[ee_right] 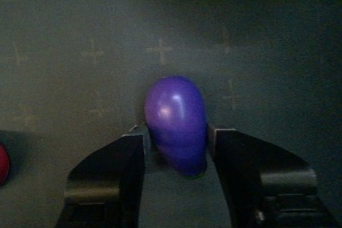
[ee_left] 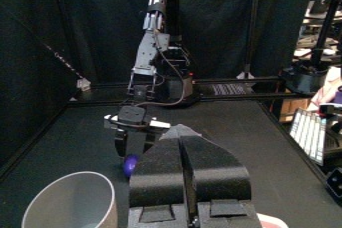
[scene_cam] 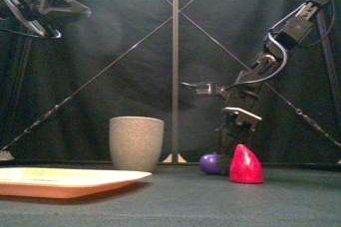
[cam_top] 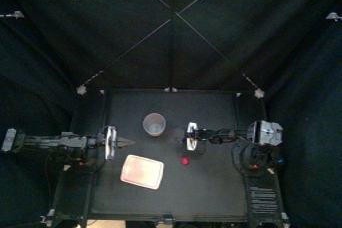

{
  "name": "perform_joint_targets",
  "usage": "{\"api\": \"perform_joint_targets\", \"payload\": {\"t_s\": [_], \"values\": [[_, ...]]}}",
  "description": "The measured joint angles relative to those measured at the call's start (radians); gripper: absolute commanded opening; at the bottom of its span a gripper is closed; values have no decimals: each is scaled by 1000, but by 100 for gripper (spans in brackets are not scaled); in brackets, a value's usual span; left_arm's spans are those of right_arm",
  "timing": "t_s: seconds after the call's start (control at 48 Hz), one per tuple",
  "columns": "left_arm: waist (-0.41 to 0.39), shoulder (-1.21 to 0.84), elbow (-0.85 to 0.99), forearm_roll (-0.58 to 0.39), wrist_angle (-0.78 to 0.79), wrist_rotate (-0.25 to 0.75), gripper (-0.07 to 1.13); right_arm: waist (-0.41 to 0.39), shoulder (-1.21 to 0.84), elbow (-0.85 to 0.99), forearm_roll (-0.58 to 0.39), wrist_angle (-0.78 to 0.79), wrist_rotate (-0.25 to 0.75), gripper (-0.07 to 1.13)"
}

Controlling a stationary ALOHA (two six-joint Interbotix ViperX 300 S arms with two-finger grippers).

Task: Pick the eggplant then place it in the grey bowl
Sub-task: Place eggplant in the grey bowl

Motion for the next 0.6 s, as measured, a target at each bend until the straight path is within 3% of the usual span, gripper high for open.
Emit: {"api": "perform_joint_targets", "payload": {"t_s": [0.104, 0.333, 0.604], "values": [[0, 0, 2, -2, 2, 0, -3, -2, 0, -3, 12, 0, 2, 49], [2, 2, 0, 0, 2, 0, -3, 6, -55, -69, 29, 2, 3, 51], [2, 0, 2, 0, 2, 0, -3, 55, -83, -331, 28, 2, 3, 52]]}}
